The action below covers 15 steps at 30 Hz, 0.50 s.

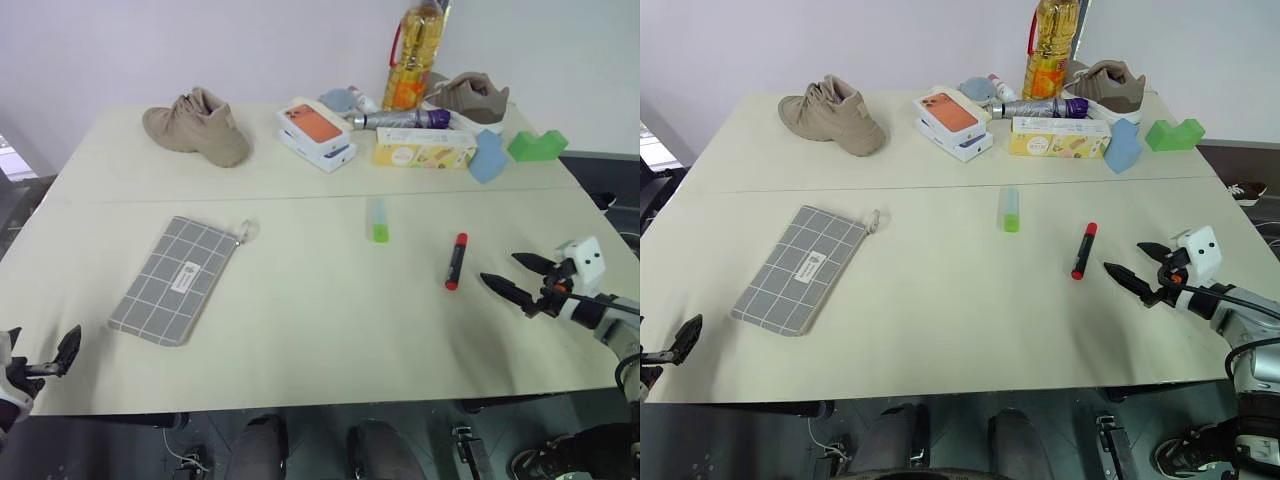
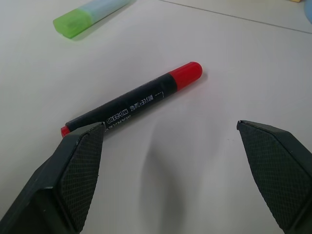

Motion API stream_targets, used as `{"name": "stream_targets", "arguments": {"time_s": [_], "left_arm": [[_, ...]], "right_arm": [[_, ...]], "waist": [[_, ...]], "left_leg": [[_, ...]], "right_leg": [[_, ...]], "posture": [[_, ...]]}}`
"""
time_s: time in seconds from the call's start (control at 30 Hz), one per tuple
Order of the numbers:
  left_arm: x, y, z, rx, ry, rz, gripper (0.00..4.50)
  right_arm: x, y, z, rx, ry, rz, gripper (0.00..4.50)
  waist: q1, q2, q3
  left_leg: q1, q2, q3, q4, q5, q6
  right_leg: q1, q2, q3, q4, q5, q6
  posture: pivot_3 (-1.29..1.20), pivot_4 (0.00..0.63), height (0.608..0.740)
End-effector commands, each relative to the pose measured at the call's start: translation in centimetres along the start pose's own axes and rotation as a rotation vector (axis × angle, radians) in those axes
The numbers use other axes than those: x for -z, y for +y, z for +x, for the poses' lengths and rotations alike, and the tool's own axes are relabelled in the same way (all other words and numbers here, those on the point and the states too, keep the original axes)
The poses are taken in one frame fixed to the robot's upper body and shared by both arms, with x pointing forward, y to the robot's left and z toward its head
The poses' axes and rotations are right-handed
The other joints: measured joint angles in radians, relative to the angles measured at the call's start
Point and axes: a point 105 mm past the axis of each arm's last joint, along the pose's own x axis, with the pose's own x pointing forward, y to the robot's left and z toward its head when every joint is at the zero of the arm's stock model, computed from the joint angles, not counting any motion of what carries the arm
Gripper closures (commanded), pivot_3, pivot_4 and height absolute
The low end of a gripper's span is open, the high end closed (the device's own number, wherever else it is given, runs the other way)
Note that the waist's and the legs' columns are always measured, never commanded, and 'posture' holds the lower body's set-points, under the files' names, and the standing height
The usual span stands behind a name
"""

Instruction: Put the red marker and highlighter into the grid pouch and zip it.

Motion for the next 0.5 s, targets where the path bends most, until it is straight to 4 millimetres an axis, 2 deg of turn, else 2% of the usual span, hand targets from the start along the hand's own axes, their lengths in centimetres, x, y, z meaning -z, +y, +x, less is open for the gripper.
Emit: {"name": "stream_targets", "arguments": {"time_s": [0.03, 0.27, 0.4, 0.5], "left_arm": [[-1.1, 0.8, -0.4, -0.031, -0.036, 0.021, 0.02], [-1.2, 0.4, -0.4, -0.023, -0.049, -0.003, 0.02], [-1.1, -0.1, -0.3, -0.013, -0.065, 0.004, 0.02], [-1.2, -0.8, -0.5, -0.001, -0.086, 0.006, 0.02]], "right_arm": [[-1.4, 0.0, 0.1, 0.001, -0.045, -0.033, 0.0], [-2.8, 1.3, 1.2, -0.048, -0.085, -0.055, 0.0], [-4.4, 3.8, 2.7, -0.138, -0.138, -0.057, 0.0], [-5.9, 6.9, 4.4, -0.241, -0.188, -0.074, 0.0]], "waist": [[0.0, 0.0, 0.0], [-0.003, 0.0, 0.0], [-0.003, 0.0, 0.0], [-0.002, 0.0, 0.0]], "left_leg": [[0.0, 0.0, 0.0, 0.0, 0.0, 0.0], [0.0, 0.0, 0.0, 0.001, 0.0, 0.0], [0.001, 0.001, 0.0, 0.001, 0.0, 0.0], [0.001, 0.001, 0.0, 0.001, 0.0, 0.0]], "right_leg": [[0.0, 0.0, 0.0, 0.0, 0.0, 0.0], [0.0, 0.001, 0.0, 0.001, 0.0, 0.0], [0.0, 0.002, 0.0, 0.002, 0.0, 0.0], [0.0, 0.002, 0.0, 0.002, 0.0, 0.001]], "posture": [[0.0, 0.15, 0.74], [0.0, 0.15, 0.74], [0.0, 0.15, 0.74], [0.0, 0.15, 0.74]]}}
